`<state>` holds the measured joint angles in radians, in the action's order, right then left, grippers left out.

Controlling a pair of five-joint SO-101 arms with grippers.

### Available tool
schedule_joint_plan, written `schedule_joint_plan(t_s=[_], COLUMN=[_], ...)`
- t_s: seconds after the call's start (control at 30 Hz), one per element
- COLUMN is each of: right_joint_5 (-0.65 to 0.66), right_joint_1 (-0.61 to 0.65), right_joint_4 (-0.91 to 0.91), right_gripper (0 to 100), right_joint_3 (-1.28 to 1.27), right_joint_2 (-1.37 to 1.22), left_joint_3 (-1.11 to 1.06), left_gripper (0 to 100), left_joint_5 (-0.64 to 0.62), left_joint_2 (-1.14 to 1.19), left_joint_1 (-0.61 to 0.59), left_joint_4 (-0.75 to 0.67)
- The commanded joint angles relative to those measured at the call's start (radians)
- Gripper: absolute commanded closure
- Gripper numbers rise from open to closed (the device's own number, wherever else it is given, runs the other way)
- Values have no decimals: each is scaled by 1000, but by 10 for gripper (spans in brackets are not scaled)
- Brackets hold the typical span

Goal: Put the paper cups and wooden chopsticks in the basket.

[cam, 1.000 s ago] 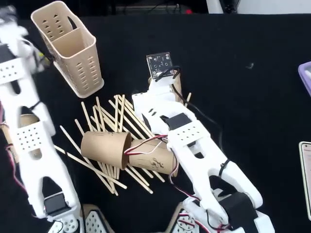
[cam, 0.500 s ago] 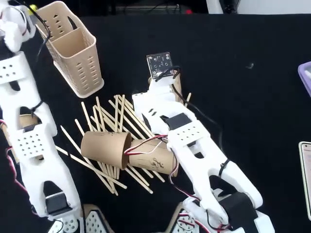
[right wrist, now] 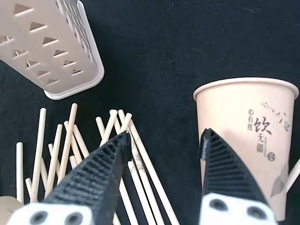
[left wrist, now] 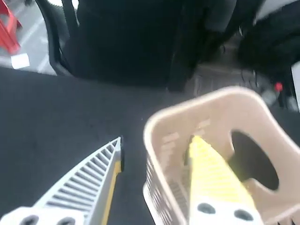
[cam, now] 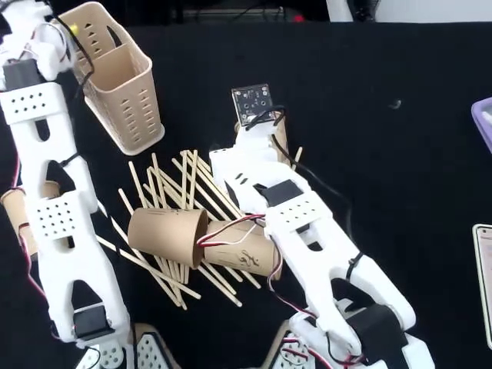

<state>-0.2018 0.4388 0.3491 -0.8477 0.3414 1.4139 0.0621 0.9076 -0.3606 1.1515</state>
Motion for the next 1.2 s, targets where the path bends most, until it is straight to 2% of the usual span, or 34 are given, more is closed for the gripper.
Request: schedule_joint_plan(t_s=[0.0,0.07,0.13,0.2,0.27,0.4,0.5,0.63,0.77,0.87,1.0,1.17], right_joint_5=[0,0,0,2,5,29,28,23,29,29,29,21], right_joint_1=[5,5,5,5,-2,-31,-35,-26,48,80,78,81], right_joint_4=[-20,-20,-20,-20,-18,43,118,141,138,78,-40,-64], right_gripper=[763,797,871,949,988,943,910,848,773,734,727,727], right_joint_3=[8,10,16,28,33,31,31,21,-1,-1,-1,18], right_joint_2=[4,4,7,33,81,208,308,375,349,314,265,239], left_joint_3=[21,21,21,25,73,203,252,249,249,251,251,248], left_gripper=[983,944,976,967,971,970,970,970,970,970,967,970], left_joint_5=[2,0,0,-3,-29,-43,-40,-40,-44,-41,-40,-48], left_joint_2=[-21,-21,-21,-21,-21,-11,-11,-11,-11,-21,-21,-21], left_joint_1=[31,41,56,67,81,119,157,226,285,325,363,334], left_joint_4=[89,147,199,258,325,460,503,453,407,400,397,347])
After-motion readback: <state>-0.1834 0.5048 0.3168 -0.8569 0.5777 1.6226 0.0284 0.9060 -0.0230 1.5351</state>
